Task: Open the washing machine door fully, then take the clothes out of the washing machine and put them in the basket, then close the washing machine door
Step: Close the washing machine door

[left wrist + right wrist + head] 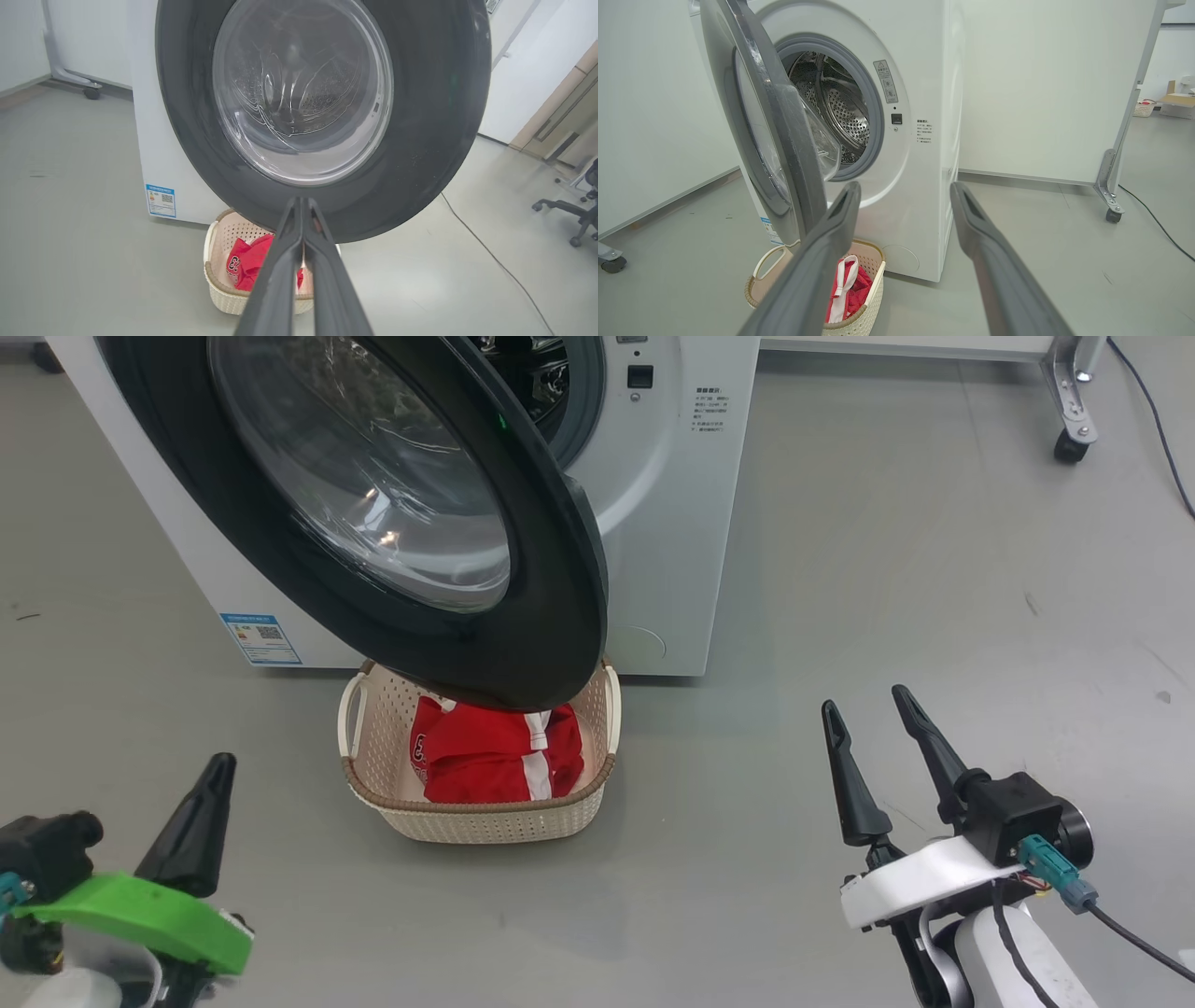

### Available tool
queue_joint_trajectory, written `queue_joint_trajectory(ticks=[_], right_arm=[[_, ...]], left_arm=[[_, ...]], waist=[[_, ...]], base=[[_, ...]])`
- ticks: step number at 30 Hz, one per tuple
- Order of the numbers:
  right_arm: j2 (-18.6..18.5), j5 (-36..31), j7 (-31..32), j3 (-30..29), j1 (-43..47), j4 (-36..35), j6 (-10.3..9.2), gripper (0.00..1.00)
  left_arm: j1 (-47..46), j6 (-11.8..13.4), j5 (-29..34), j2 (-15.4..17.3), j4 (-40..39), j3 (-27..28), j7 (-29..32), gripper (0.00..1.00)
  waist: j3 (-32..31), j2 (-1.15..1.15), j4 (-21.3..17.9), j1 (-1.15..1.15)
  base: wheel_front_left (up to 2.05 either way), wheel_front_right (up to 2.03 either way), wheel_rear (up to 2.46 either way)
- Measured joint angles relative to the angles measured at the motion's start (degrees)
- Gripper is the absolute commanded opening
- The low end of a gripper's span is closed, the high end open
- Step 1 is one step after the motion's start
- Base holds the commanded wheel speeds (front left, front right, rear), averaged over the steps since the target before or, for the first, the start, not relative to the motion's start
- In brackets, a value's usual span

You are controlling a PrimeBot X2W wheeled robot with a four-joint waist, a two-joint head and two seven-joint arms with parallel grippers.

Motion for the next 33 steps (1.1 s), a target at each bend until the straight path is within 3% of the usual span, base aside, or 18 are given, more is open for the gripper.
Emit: queue_joint_trajectory(ticks=[3, 18, 19, 20, 21, 22, 33], right_arm=[[0.0, -0.1, 0.0, -0.2, 0.1, 0.0, 0.23, 1.0], [0.1, -0.2, 0.0, -0.7, 1.1, -0.2, 0.26, 1.0], [0.1, -0.2, 0.0, -0.6, 1.1, -0.2, 0.26, 1.0], [0.2, -0.2, 0.0, -0.6, 1.1, -0.2, 0.26, 1.0], [0.2, -0.3, 0.0, -0.6, 1.1, -0.2, 0.26, 1.0], [0.2, -0.3, 0.0, -0.6, 1.2, -0.2, 0.26, 1.0], [0.2, -0.4, 0.0, -0.5, 1.2, -0.2, 0.78, 1.0]], left_arm=[[0.5, 1.3, 5.3, 1.6, 0.7, -0.5, -3.3, 0.0], [3.3, 6.9, 16.0, -1.3, -0.4, 1.6, -4.7, 0.0], [3.6, 7.2, 16.9, -1.7, -0.9, 2.5, -4.7, 0.06], [3.8, 7.5, 17.7, -2.2, -1.4, 3.1, -4.7, 0.46], [3.8, 7.6, 18.5, -2.6, -1.8, 3.7, -4.7, 0.96], [3.8, 7.6, 19.3, -3.1, -2.3, 4.3, -4.7, 1.0], [5.6, 8.0, 24.6, -7.2, -5.3, 7.7, -4.7, 1.0]], waist=[[-0.2, 0.0, 0.3, 0.0], [-1.1, 0.0, 2.9, 0.0], [-1.1, 0.0, 3.0, 0.0], [-1.1, 0.0, 3.0, 0.0], [-1.0, 0.0, 3.1, 0.0], [-1.0, 0.0, 3.2, 0.0], [-0.5, 0.0, 3.7, 0.0]], base=[[0.0, 0.0, 0.0], [0.0, 0.0, 0.0], [0.0, 0.0, 0.0], [0.0, 0.0, 0.0], [0.0, 0.0, 0.0], [0.0, 0.0, 0.0], [0.0, 0.0, 0.0]])
